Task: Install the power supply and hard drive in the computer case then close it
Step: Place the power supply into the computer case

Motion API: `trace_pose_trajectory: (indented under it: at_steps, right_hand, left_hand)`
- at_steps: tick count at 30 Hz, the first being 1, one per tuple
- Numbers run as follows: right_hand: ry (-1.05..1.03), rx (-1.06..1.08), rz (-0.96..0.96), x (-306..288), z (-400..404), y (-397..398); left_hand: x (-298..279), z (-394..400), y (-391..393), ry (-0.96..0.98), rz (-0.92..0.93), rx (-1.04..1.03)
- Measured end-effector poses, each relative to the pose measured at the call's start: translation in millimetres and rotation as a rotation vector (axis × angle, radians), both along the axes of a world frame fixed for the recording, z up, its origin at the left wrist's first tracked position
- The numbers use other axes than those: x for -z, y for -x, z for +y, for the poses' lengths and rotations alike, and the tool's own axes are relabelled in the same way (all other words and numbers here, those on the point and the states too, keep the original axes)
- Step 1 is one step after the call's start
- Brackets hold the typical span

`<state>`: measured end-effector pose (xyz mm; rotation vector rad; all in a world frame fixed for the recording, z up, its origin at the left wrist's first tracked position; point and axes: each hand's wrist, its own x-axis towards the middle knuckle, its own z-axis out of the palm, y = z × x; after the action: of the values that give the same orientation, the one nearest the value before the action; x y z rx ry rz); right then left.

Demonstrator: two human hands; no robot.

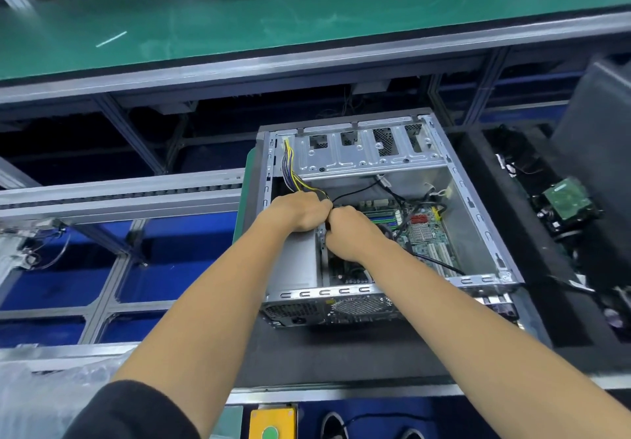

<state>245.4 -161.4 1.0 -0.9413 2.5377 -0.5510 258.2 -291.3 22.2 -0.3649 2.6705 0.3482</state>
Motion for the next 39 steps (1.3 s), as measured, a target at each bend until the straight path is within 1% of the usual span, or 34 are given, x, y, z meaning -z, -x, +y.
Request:
trace_pose_trajectory:
  at_steps: [4,6,7,10,13,16,18,21,23,25,27,29,31,33,35,36,39]
  right_hand:
    - [0.022,0.040,-0.007,-5.1,2.8,-2.7]
    - [0.047,0.069,0.001,-7.4,4.2,-4.3]
    - [0.069,0.085,0.009,-9.0,4.3,-5.5]
    - [0.127,0.140,0.057,-18.0,3.2,-9.7]
    - [0.206,0.238,0.102,-36.8,11.7,-7.7]
    - [0.261,0.310,0.130,-63.1,41.2,4.9]
    - [0.319,0.356,0.180,-80.3,75.4,16.2]
    - [0.473,0.485,0.283,-92.1,133.5,36.4]
    - [0.530,0.608,0.260,-89.1,175.8,50.8]
    - [0.480,0.717,0.199,-78.0,213.0,65.8]
    - [0.368,0.765,0.136,-58.9,241.0,82.0]
    - [0.237,0.731,0.044,-31.0,257.4,93.0]
    - [0.099,0.647,-0.077,3.3,262.5,96.8]
    - [-0.017,0.557,-0.216,37.9,256.0,94.3]
    - [-0.082,0.511,-0.312,65.1,244.3,89.3]
    - [-0.094,0.505,-0.325,74.6,238.9,87.7]
    - [-0.104,0.512,-0.251,88.7,232.8,86.6]
  left_hand:
    - [-1.2,2.4,-3.5,0.040,-0.040,-0.026]
    - [0.5,3.4,-5.0,0.032,-0.015,-0.031]
    - [1.0,4.0,-6.1,0.027,0.034,-0.033]
    - [-3.5,9.7,-9.8,0.047,0.272,-0.061]
    - [-20.1,26.2,-4.4,0.032,0.463,-0.059]
    - [-43.2,52.6,10.9,-0.026,0.621,-0.003]
    - [-55.3,80.1,24.2,-0.077,0.690,0.064]
    - [-60.0,126.8,39.7,-0.156,0.705,0.179]
    - [-55.2,160.1,49.6,-0.201,0.694,0.243]
    - [-47.7,188.6,63.4,-0.225,0.681,0.280]
    - [-41.2,212.1,82.6,-0.225,0.657,0.298]
    - [-35.4,232.1,104.3,-0.211,0.629,0.282]
    - [-30.0,250.0,126.0,-0.205,0.598,0.222]
    - [-22.7,266.0,144.3,-0.197,0.567,0.168]
    - [-13.8,279.3,157.6,-0.179,0.534,0.139]
    - [-8.9,284.2,161.9,-0.176,0.521,0.124]
    - [5.4,290.4,167.0,-0.169,0.485,0.067]
